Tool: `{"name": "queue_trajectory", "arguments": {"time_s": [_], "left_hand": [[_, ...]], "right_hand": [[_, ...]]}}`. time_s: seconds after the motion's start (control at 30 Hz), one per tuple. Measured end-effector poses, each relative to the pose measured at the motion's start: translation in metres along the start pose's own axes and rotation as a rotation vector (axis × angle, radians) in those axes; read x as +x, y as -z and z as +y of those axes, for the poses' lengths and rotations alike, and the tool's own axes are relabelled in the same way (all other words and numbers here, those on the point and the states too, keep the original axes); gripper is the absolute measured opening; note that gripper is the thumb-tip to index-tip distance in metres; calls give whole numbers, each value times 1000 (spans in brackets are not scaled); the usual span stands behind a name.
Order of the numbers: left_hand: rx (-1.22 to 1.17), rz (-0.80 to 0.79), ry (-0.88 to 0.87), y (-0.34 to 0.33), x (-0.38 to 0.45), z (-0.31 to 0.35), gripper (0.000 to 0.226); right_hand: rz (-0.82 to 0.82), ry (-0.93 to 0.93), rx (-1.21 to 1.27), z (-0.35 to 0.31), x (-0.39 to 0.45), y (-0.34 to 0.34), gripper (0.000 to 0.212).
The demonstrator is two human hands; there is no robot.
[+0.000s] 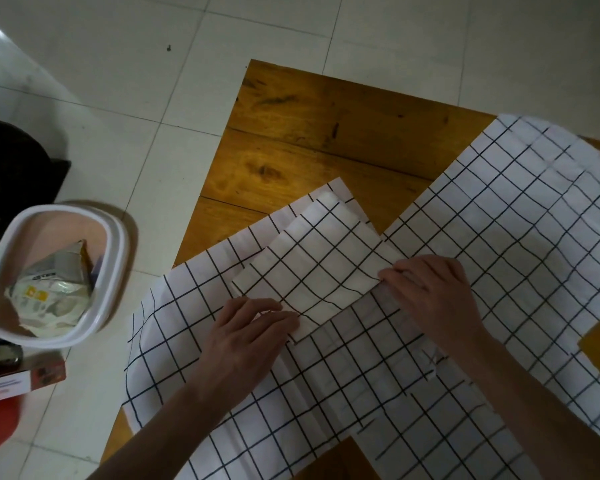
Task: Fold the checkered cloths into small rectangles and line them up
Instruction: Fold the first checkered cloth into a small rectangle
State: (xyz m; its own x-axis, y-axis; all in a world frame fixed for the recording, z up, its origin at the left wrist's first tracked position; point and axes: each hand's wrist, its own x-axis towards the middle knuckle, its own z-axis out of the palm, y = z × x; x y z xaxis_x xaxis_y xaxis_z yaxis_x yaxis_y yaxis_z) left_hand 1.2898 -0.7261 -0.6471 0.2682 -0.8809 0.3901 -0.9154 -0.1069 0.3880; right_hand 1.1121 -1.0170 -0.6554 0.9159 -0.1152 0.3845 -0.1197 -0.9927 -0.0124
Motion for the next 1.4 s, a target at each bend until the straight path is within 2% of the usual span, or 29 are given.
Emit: {"name": "queue_trajectory", "arguments": {"time_s": [0.2,0.33,0.5,0.63,0.83,1.03,1.13,1.23,1.27,1.4], "left_hand": [[54,90,65,10,10,-7,23],[129,101,98,12,18,-20,18],[160,-29,136,-2,7,-29,31],[154,-136,240,-11,5,-15,52],[112,-165,88,-39,20,32,35],[104,-121,109,-48,23,28,34],[51,-99,101,-45,22,22,30],[8,-90,114,-39,24,19,28],[4,-88,120,-38,25,18,29],[33,-107,152,-39,24,15,31]], "right_hand": [[126,-4,90,0,8,21,18],[141,-6,64,1,-1,31,18],[34,25,115,-9,-22,22,26],[-18,30,108,-22,-26,19,20],[2,-40,188,-45,-16,23,12],[-21,-118,294,-39,-16,23,13],[-90,-136,303,-32,-21,20,24],[-266,-225,323,-22,-30,14,61],[-295,-251,332,-20,-31,12,63],[-204,-233,379,-19,-19,18,31]]}}
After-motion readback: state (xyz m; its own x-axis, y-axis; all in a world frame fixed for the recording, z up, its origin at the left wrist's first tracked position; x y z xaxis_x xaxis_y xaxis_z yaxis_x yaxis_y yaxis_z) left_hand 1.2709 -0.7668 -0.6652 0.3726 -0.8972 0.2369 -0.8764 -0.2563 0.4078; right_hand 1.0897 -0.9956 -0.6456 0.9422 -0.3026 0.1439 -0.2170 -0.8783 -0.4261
